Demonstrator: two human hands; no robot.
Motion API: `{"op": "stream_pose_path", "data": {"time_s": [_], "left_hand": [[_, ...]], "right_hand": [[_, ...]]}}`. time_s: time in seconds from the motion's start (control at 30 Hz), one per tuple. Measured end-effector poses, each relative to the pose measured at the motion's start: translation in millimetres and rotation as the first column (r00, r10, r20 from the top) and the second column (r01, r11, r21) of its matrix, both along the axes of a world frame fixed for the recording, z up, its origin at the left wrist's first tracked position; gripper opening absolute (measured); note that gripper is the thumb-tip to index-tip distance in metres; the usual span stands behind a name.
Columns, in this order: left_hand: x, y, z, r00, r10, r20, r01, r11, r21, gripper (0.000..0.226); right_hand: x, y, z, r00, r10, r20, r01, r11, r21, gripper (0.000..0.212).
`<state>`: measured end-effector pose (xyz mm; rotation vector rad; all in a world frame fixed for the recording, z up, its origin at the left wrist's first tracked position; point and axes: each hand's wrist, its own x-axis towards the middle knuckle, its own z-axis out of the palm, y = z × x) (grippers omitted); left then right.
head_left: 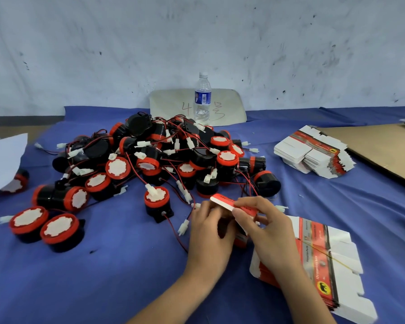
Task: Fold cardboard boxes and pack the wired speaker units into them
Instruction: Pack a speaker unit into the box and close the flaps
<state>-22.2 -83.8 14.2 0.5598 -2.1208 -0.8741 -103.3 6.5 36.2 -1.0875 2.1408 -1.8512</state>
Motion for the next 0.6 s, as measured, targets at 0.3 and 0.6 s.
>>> {"op": "stream_pose_path", "data": {"time_s": [0.3, 0.6], "left_hand": [[5.1, 3.5, 3.5, 0.997, -0.074, 0.019, 0.077, 0.957, -0.281, 0.029], [11.0, 2.6, 7.1, 0.975, -0.197, 0.105, 0.22, 0.934, -0.282, 0.03]], "right_hand": [[-3.4, 2.3, 3.5, 0.999, -0.051, -0.008, 0.051, 0.999, 0.008, 0.024], [-3.7, 2.6, 0.8, 0.985, -0.122, -0.125, 0.125, 0.992, 0.018, 0.027]]}}
